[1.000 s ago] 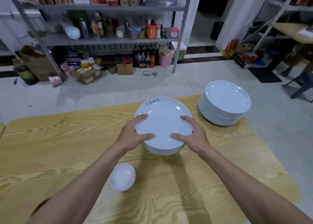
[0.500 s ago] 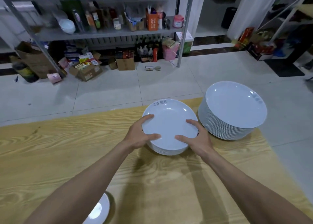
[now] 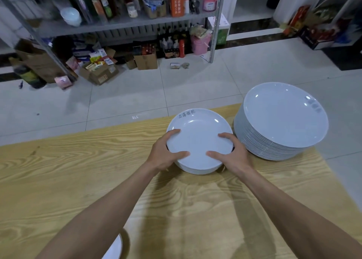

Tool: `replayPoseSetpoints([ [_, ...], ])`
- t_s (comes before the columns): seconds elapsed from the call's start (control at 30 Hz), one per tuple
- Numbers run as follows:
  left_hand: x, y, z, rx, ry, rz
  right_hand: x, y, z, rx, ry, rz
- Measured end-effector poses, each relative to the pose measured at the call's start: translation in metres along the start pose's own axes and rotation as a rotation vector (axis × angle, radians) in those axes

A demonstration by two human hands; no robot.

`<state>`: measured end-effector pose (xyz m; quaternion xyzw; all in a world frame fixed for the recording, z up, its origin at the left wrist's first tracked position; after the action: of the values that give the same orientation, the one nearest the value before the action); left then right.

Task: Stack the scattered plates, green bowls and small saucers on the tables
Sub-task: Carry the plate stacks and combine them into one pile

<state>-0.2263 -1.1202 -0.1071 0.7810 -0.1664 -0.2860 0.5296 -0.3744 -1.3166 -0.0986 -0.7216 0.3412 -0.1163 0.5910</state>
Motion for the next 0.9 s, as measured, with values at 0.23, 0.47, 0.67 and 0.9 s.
replayPoseSetpoints([
  [0.23, -0.002, 0.004, 0.001, 0.013, -0.020, -0.005, -0.001, -0.001, 0.002, -0.019, -0.005, -0.006],
  [0.47, -0.004, 0.003, 0.002, -0.003, -0.033, -0.033, -0.002, 0.000, 0.002, -0.042, -0.012, 0.005],
  [0.67, -0.018, 0.012, 0.001, 0.184, 0.076, -0.001, -0.010, -0.002, 0.004, -0.108, 0.021, 0.043],
  [0.9, -0.052, 0.032, -0.018, 0.584, 0.137, 0.132, -0.035, -0.016, 0.007, -0.490, 0.029, 0.049],
])
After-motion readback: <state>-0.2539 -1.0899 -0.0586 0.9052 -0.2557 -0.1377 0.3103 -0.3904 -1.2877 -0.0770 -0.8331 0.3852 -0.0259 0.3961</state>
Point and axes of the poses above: each hand's wrist, its own x-axis towards the middle knuckle, its own z-axis out of the palm, y = z × x, the point moved 7 cm from there along x, towards the middle knuckle
